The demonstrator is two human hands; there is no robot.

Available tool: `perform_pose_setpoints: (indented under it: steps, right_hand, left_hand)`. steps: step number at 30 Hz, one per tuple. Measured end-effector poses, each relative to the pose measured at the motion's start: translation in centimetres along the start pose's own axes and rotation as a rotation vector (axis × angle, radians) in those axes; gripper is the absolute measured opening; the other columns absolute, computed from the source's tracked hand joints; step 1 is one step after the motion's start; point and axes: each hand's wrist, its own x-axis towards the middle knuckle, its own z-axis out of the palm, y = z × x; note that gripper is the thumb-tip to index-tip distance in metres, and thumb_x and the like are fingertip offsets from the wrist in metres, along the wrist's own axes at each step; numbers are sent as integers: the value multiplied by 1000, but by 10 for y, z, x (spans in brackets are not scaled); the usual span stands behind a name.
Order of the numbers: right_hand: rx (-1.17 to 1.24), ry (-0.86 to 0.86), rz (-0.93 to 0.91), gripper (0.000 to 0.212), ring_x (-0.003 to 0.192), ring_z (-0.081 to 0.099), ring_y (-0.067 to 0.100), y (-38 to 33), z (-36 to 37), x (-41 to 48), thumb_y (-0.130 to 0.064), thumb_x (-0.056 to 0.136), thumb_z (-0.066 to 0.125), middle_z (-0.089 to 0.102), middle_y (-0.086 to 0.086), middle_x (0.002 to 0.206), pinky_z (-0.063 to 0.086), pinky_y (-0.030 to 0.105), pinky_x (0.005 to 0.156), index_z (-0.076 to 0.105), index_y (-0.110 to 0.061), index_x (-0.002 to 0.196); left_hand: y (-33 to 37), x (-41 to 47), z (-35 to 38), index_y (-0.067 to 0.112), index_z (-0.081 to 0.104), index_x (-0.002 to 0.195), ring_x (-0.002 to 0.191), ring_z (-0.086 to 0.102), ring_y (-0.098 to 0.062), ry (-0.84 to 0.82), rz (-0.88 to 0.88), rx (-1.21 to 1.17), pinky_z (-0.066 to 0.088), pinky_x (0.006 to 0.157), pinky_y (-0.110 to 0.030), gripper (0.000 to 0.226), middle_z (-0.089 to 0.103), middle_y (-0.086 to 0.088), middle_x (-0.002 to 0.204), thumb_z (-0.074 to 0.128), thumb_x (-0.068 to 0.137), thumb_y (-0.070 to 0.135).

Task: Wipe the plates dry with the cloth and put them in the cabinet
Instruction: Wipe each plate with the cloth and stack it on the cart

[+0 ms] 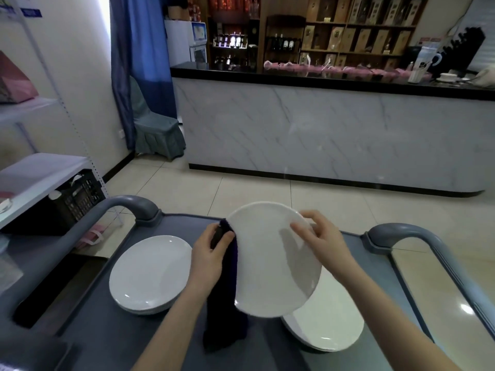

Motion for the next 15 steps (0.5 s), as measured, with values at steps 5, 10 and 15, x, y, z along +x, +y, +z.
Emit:
perform_pose_setpoints:
  steps: [5, 10, 15]
  right_hand:
    - [-178, -311, -23, 30, 65, 57, 6, -8, 7, 10, -43, 94, 64, 62, -6, 71, 43, 25, 61, 68, -15, 83]
    - [-8, -43, -30, 35, 55, 43, 6, 2, 18, 0, -34, 95, 65, 49, -11, 59, 32, 22, 53, 63, -16, 66]
    - [417, 473, 221, 44, 53, 41, 8, 8, 46, -15, -36, 95, 63, 47, -7, 59, 36, 24, 53, 50, -3, 68]
  left_hand:
    - [8, 9, -1, 38, 68, 89, 80, 65, -3, -315, 50, 165, 47, 70, -10, 19, 72, 11, 87, 68, 91, 20]
    - [2, 10, -2, 39, 68, 92, 85, 65, 2, -159, 18, 145, 44, 71, -7, 16, 72, 19, 90, 65, 93, 23]
    - [-15, -14, 21, 36, 58, 111, 105, 61, -9, 214, -200, -29, 49, 94, -35, 15, 67, 17, 108, 58, 97, 31]
